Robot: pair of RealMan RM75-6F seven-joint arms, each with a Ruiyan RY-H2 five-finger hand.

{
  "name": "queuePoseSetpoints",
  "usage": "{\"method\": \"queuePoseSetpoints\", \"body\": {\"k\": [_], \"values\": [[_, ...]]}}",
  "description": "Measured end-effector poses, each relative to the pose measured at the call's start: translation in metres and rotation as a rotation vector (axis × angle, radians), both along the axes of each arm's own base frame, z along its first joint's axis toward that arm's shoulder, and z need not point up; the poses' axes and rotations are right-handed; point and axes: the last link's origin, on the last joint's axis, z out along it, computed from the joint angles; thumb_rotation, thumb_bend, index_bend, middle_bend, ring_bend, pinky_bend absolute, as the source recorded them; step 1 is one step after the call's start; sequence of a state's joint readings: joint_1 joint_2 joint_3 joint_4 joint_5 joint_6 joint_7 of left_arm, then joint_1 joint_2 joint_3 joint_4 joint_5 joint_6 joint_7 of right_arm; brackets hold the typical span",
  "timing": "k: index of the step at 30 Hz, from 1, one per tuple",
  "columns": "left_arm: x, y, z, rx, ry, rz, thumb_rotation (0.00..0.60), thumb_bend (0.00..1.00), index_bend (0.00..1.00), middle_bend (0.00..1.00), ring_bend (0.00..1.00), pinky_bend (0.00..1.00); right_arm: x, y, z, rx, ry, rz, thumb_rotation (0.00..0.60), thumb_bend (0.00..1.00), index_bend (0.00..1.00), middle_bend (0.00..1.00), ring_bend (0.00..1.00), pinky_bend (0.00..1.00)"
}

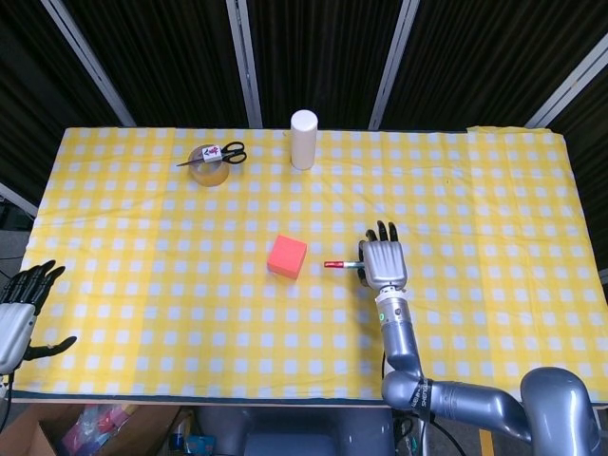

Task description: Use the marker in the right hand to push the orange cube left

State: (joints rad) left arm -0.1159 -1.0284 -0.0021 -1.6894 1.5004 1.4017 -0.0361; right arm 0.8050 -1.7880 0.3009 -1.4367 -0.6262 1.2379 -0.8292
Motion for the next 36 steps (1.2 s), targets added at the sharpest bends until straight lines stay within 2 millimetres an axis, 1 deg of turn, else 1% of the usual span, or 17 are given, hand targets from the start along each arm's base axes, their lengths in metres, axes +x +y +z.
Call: {"method": "queuePoseSetpoints", "body": {"k": [9, 13, 16, 18, 21, 24, 30, 36], "values": [[0.0, -0.001, 0.001, 0.001, -0.004, -0.006, 0.6, 0.0, 0.0, 0.0, 0.0, 0.0, -0.005, 0.01, -0.003, 0.002, 0.03, -0.08, 0.6, 0.52, 0.62, 0.25, 0.0, 0.0], [0.0, -0.001, 0.001, 0.001, -0.001, -0.01, 0.6, 0.0, 0.0, 0.0, 0.0, 0.0, -0.003, 0.012, -0.005, 0.001, 0.025, -0.097, 0.6, 0.52, 0.62, 0.25, 0.0, 0.0], [0.001, -0.001, 0.001, 0.004, 0.001, -0.014, 0.6, 0.0, 0.0, 0.0, 0.0, 0.0, -0.003, 0.016, -0.006, 0.008, 0.028, -0.075, 0.6, 0.53, 0.62, 0.25, 0.0, 0.0], [0.001, -0.001, 0.001, 0.005, 0.001, -0.016, 0.6, 0.0, 0.0, 0.0, 0.0, 0.0, -0.002, 0.018, -0.011, 0.027, 0.033, -0.043, 0.6, 0.53, 0.62, 0.25, 0.0, 0.0], [0.001, -0.001, 0.001, 0.004, -0.001, -0.014, 0.6, 0.0, 0.0, 0.0, 0.0, 0.0, -0.002, 0.012, -0.017, 0.018, 0.03, -0.041, 0.6, 0.53, 0.62, 0.25, 0.0, 0.0], [0.0, -0.001, 0.003, 0.005, -0.002, -0.012, 0.6, 0.0, 0.0, 0.0, 0.0, 0.0, 0.007, 0.007, -0.026, 0.002, 0.006, -0.054, 0.6, 0.53, 0.62, 0.25, 0.0, 0.0], [0.0, -0.001, 0.005, 0.013, -0.002, -0.017, 0.6, 0.0, 0.0, 0.0, 0.0, 0.0, 0.031, -0.003, -0.042, -0.006, -0.03, -0.056, 0.6, 0.53, 0.62, 0.25, 0.0, 0.0], [-0.001, -0.001, 0.005, 0.011, -0.005, -0.011, 0.6, 0.0, 0.0, 0.0, 0.0, 0.0, 0.059, -0.013, -0.056, 0.0, -0.083, -0.043, 0.6, 0.53, 0.62, 0.25, 0.0, 0.0]]}}
